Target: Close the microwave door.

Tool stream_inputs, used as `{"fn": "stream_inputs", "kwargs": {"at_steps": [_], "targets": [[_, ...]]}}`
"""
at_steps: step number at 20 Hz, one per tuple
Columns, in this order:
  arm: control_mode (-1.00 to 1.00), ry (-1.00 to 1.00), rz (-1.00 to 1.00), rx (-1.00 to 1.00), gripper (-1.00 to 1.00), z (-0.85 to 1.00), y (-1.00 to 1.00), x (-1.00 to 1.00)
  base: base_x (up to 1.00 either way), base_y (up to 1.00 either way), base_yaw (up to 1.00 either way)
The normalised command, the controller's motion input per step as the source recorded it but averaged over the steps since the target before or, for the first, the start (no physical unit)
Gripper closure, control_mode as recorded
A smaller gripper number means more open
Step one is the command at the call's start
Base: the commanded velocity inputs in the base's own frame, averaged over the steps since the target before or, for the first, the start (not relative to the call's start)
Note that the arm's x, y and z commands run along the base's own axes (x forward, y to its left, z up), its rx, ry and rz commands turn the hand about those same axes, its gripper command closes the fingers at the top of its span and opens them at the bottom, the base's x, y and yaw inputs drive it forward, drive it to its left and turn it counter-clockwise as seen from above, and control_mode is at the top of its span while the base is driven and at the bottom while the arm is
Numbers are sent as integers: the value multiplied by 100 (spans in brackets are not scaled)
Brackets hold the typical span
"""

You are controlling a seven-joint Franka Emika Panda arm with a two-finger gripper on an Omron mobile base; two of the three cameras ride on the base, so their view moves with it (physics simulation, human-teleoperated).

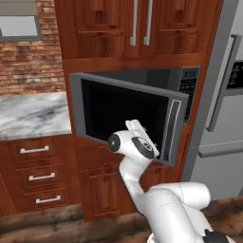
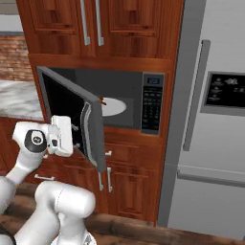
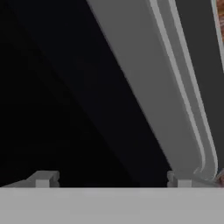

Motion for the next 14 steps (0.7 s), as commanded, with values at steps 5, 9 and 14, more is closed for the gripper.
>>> {"fn": "stream_inputs", "kwargs": {"at_steps": [5, 9, 14], "targets": [[-100, -27, 25, 2, -100, -6, -100, 100, 0, 0, 0], [-100, -16, 22, 7, -100, 4, -100, 100, 0, 0, 0], [-100, -4, 14, 2, -100, 15, -79, 92, 0, 0, 0]]}}
